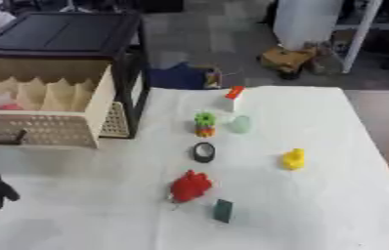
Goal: Pick up objects from table and place into drawer.
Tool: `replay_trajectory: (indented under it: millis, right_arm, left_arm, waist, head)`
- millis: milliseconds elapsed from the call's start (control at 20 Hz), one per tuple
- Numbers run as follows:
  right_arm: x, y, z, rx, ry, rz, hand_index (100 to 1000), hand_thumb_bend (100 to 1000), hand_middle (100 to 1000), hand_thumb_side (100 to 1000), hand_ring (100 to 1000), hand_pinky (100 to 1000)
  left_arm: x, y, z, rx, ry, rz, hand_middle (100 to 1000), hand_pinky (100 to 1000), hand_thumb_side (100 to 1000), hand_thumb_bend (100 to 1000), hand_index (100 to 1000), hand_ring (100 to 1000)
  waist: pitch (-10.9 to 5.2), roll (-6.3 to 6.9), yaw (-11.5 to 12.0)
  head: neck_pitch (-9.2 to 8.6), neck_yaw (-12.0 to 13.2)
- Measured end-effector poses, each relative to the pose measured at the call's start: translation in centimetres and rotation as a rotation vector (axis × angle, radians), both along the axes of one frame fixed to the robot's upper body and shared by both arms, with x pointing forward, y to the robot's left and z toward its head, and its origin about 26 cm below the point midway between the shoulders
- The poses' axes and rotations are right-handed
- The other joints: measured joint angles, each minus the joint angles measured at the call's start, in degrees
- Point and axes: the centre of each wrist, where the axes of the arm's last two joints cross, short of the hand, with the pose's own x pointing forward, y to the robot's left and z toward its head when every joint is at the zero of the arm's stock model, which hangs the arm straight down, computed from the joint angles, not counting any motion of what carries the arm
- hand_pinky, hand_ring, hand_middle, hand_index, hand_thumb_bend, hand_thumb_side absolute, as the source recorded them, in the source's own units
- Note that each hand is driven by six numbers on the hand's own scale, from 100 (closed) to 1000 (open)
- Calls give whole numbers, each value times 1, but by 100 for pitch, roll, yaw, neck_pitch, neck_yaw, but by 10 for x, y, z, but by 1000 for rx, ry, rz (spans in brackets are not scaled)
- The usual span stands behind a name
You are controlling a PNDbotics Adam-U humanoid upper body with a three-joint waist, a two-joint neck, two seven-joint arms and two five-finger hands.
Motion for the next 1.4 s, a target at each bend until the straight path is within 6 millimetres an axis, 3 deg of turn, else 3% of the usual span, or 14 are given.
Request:
replay_trajectory:
  millis: [550, 1400]
  right_arm:
    - [0, 1, -2, 5, 6, 6, 855, 100, 631, 902, 658, 638]
    - [0, 2, -3, 7, 14, 12, 857, 100, 632, 895, 658, 642]
  left_arm:
    - [3, -11, 2, 19, -16, 40, 590, 316, 1000, 100, 833, 484]
    - [7, -18, 18, 38, -92, 128, 589, 335, 1000, 100, 844, 521]
  waist:
    - [53, -3, -49]
    - [85, 1, -80]
  head:
    - [1, -97]
    - [-56, 103]
